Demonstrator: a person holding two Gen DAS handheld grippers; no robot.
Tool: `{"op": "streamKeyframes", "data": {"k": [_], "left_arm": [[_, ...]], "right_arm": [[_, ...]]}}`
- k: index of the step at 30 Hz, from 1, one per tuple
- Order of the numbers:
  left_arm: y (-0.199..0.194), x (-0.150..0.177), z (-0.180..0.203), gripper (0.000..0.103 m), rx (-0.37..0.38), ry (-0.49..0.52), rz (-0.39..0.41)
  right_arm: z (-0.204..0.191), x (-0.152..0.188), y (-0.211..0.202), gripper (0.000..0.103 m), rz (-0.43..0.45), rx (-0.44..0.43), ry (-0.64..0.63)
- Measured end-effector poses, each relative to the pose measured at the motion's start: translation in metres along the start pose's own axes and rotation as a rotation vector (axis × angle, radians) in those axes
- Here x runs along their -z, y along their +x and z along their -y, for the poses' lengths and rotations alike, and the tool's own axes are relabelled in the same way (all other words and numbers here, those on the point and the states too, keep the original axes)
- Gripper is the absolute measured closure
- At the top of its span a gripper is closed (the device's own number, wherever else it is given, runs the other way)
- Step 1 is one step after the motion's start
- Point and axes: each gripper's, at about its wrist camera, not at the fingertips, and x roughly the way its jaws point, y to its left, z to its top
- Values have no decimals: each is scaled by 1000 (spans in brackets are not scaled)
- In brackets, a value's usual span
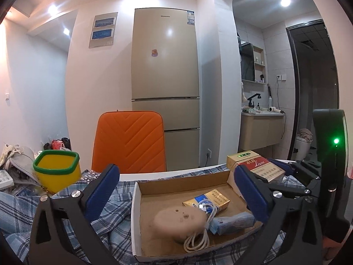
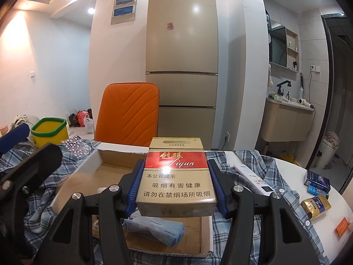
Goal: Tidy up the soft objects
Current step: 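Carry the wooden disc and red pack over the box and release both inside, then withdraw both grippers from the box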
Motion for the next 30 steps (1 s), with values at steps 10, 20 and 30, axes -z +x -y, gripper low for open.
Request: {"op": "streamKeyframes", "data": {"k": [10,20,30], "left_arm": [[0,-2,-4,0,-14,-16,-2],[-32,-27,-6,0,21,-52,72],[-97,-52,10,0,64,12,124]], "right_arm": [[-3,6,4,11,2,-38,4],[6,-2,-12,11,67,-22,31],[17,-33,-93,11,220,-35,59]]}}
